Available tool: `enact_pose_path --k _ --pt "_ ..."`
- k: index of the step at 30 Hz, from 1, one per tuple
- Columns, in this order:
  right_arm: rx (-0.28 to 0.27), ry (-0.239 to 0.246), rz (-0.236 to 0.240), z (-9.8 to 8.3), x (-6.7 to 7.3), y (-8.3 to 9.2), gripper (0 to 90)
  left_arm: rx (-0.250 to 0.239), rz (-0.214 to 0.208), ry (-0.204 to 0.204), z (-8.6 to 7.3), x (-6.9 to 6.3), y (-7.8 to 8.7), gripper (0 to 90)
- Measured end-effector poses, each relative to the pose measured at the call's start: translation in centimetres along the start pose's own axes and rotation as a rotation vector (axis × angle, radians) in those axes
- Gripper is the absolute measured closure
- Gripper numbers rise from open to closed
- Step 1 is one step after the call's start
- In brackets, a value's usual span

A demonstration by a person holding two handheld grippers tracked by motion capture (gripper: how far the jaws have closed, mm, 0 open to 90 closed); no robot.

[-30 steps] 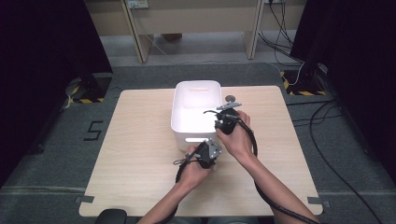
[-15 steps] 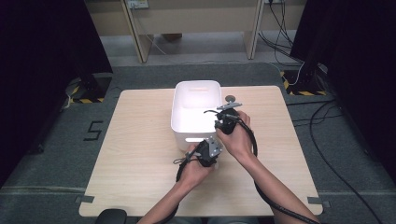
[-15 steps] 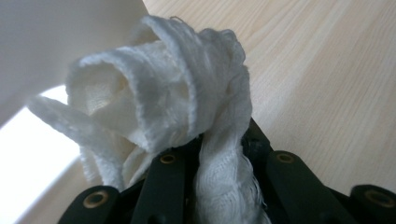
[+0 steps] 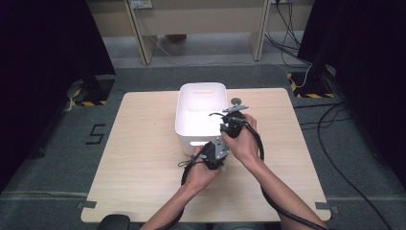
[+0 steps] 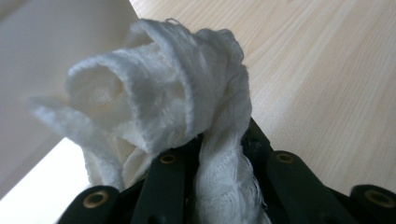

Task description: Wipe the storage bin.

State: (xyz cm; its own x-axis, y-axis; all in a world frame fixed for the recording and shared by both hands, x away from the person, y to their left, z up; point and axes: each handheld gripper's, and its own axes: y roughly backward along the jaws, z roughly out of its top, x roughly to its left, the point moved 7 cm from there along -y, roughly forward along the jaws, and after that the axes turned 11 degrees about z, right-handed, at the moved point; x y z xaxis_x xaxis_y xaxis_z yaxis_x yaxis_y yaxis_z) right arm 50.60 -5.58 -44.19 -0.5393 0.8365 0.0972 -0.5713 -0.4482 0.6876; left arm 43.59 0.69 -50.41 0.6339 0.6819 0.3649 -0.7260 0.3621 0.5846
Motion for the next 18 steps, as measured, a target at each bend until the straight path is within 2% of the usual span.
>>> enact_pose_path --k 3,4,5,6,7,8,9,18 --pt "0.000 -0.002 0.002 0.0 0.0 0.0 66.6 -0.007 0.003 0.001 0.2 0.1 0.2 74.9" --pt "0.000 -0.002 0.003 0.0 0.0 0.0 66.6 -0.022 0.008 0.022 0.4 0.0 0.2 74.9" --pt "0.000 -0.002 0.003 0.0 0.0 0.0 66.6 -0.026 0.008 0.024 0.5 0.1 0.2 74.9" --pt "0.000 -0.002 0.003 0.0 0.0 0.0 66.5 -0.027 0.010 0.022 0.6 0.1 0.3 74.9" --pt "0.001 -0.002 0.003 0.0 0.0 0.0 66.6 -0.020 0.008 0.001 0.7 0.2 0.6 74.8" --pt "0.002 0.000 0.004 0.0 0.0 0.0 66.5 -0.023 0.005 0.002 0.8 0.2 0.6 74.9" --pt "0.003 0.000 0.004 0.0 0.0 0.0 66.5 -0.034 0.008 0.021 1.0 0.3 0.7 74.9" --pt "0.007 -0.011 0.008 0.0 0.0 0.0 66.1 -0.051 0.012 0.014 1.6 0.5 1.3 74.8"
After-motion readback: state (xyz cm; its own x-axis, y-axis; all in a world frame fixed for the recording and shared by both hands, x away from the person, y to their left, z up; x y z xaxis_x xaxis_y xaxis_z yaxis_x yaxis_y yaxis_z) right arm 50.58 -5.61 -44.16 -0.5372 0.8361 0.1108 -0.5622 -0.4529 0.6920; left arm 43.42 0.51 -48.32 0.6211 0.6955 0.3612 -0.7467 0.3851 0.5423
